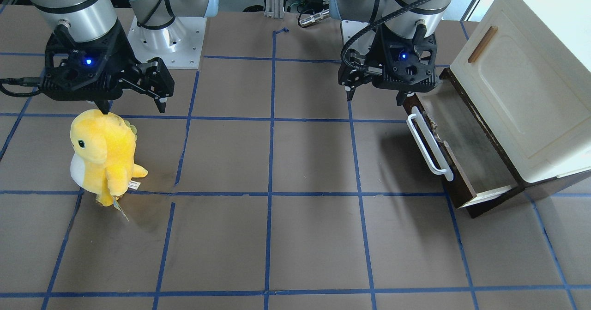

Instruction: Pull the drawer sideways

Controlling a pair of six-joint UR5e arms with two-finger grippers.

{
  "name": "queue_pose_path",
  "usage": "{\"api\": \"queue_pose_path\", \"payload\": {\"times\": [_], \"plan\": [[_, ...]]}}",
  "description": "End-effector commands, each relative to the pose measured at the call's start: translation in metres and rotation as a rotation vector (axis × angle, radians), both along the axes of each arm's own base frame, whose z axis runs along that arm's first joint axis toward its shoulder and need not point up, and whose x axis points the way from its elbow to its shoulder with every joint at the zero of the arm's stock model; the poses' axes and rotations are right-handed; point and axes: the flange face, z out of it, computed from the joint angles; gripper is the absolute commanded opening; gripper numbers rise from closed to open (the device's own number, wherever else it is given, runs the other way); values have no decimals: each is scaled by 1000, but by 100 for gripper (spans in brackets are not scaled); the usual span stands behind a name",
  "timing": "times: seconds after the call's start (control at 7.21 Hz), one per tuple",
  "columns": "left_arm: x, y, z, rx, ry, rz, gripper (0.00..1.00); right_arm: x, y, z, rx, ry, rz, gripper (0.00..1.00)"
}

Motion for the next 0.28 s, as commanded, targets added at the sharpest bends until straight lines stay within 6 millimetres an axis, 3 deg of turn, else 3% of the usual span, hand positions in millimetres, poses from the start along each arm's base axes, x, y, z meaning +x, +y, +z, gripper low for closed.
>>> {"api": "queue_pose_path", "payload": {"times": [0.0,0.14], "plan": [[0,-1,-7,-10,-4,-7,100,0,0,0,0,0,0,100],[0,-1,-7,-10,-2,-7,100,0,0,0,0,0,0,100]]}}
